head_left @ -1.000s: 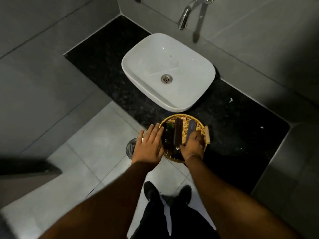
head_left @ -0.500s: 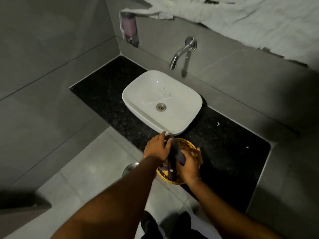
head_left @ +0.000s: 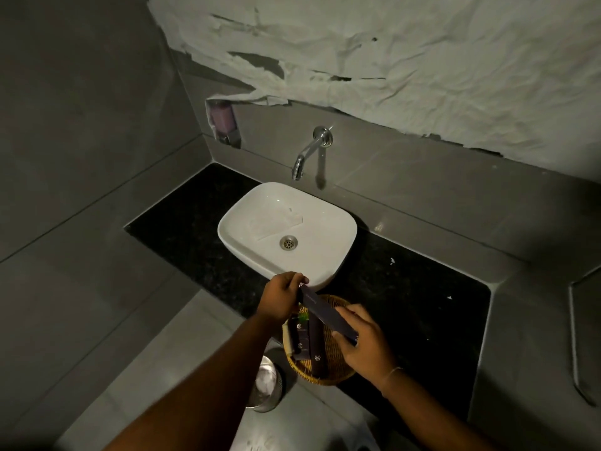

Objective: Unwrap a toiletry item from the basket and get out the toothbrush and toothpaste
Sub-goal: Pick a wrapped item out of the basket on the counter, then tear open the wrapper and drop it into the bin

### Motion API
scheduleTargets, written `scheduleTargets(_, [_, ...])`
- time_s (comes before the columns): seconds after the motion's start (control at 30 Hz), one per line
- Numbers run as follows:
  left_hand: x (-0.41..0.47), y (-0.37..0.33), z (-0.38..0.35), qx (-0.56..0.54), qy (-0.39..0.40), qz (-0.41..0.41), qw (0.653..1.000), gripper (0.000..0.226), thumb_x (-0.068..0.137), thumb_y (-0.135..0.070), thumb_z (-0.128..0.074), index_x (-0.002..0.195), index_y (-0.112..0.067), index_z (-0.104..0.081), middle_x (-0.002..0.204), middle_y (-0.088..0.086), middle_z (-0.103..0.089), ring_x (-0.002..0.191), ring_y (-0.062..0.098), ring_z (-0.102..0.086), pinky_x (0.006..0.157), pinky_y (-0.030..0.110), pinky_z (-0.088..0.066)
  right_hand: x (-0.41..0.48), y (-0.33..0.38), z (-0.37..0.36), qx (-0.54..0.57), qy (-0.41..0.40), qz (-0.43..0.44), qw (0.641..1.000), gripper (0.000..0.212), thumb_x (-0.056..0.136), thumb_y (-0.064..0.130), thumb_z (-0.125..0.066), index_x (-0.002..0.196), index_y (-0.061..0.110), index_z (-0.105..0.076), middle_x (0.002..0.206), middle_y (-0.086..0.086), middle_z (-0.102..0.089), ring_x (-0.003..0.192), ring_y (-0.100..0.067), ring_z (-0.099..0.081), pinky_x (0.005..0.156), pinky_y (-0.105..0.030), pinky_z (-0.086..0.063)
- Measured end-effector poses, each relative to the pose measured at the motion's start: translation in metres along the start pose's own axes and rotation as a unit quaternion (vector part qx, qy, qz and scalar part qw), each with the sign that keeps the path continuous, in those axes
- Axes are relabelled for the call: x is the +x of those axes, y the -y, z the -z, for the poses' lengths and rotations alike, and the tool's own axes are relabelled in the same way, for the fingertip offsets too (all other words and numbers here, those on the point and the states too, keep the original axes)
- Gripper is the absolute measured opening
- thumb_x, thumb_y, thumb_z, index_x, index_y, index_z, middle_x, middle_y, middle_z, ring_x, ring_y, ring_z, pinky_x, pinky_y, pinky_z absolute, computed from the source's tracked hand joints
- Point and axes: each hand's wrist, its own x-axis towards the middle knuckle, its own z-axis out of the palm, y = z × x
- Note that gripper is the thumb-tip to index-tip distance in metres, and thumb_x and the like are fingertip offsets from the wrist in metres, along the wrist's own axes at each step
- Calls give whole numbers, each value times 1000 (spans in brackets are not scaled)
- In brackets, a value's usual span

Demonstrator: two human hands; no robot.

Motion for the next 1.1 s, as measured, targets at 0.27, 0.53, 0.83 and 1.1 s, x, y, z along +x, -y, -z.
scheduleTargets(0.27, [-7, -2, -2, 54, 10, -63, 997, 35, 107, -38, -61, 96, -13, -83, 81, 11, -82, 62, 3, -71, 56, 12, -52, 0, 8, 17, 4, -12, 30, 999, 43, 93, 31, -73, 131, 39, -56, 127, 27, -50, 115, -2, -60, 89, -16, -57])
scheduleTargets(0.53, [-11, -13, 3, -165, 42, 6, 985, 57, 116, -31, -43, 86, 9, -69, 68, 26, -69, 53, 27, -65, 56, 33, -57, 1, 14, 24, 14, -16, 34, 999, 45, 93, 28, -74, 134, 37, -58, 125, 37, -45, 117, 3, -57, 87, -6, -51])
scheduleTargets(0.83, [-24, -15, -10, -245, 167, 89, 951, 53, 105, -57, -55, 132, -14, -71, 118, 2, -83, 113, 18, -79, 88, 29, -61, 18, 41, 17, 191, -13, -51, 980, 46, 90, 21, -81, 134, 26, -70, 126, 16, -66, 117, 0, -65, 90, -14, -57])
scheduleTargets(1.1, [-25, -29, -5, 124, 134, -111, 977, 41, 104, -63, -49, 115, -30, -70, 91, -6, -77, 81, 13, -73, 76, 39, -58, 50, 81, 48, 408, -40, -178, 894, 22, 91, 59, -69, 103, 41, -74, 94, 12, -81, 89, -8, -80, 64, -26, -64])
